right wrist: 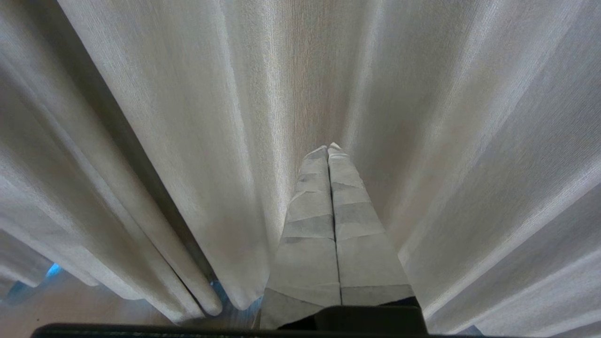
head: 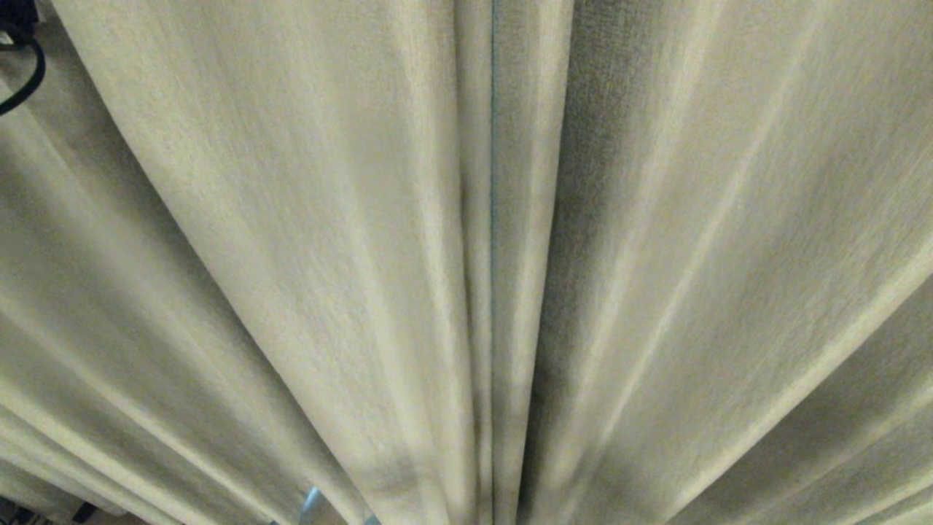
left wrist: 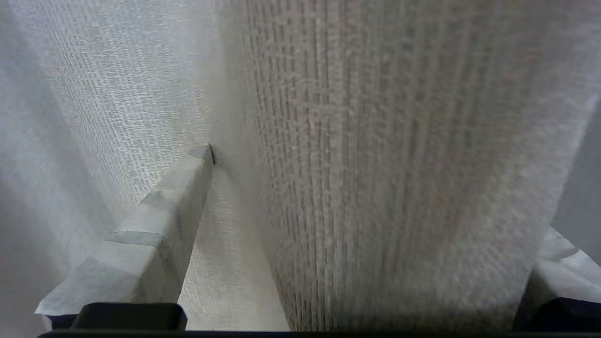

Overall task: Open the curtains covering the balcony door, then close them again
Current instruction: Pull the outer curtains open on both sides

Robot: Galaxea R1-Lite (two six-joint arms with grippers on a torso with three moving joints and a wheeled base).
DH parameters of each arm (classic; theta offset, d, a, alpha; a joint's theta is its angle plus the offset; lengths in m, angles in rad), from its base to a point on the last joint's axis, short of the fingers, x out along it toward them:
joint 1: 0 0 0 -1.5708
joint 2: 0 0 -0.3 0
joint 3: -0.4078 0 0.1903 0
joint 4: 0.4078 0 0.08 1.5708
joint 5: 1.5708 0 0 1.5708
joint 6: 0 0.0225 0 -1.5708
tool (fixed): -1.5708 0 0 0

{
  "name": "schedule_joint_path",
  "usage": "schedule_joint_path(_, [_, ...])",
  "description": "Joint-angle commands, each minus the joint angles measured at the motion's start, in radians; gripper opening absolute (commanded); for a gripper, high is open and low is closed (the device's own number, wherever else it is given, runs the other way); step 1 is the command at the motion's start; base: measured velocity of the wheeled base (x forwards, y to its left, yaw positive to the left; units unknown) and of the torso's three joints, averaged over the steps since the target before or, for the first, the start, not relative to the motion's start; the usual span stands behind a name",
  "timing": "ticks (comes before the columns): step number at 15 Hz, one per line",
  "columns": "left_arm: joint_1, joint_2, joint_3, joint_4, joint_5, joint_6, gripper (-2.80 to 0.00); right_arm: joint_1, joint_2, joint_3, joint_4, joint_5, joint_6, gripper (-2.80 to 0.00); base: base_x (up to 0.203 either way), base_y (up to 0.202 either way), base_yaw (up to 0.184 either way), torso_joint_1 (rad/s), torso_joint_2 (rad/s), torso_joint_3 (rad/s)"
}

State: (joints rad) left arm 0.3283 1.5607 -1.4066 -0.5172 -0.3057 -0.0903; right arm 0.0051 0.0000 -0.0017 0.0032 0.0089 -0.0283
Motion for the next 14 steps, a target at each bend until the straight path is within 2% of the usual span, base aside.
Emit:
schedule_joint_path(1, [0.004,0.076,-0.061,-0.003,-0.001,0.0,0.0,0.001,0.0,0.0,0.0,0.0,-0.001,-2.8,0.0,0.0,0.0,0.0,0.0,0.0])
schedule_joint_path(5, [0.018,0.136,-0.133,-0.003,0.0,0.0,0.0,0.001,0.0,0.0,0.0,0.0,-0.001,-2.8,0.0,0.0,0.0,0.0,0.0,0.0])
schedule_joint_path(6, [0.02,0.146,-0.145,-0.004,0.0,0.0,-2.8,0.001,0.0,0.0,0.0,0.0,-0.001,-2.8,0.0,0.0,0.0,0.0,0.0,0.0])
schedule_joint_path(14, [0.038,0.216,-0.227,-0.003,-0.001,0.0,-2.8,0.001,0.0,0.0,0.0,0.0,-0.001,-2.8,0.0,0.0,0.0,0.0,0.0,0.0])
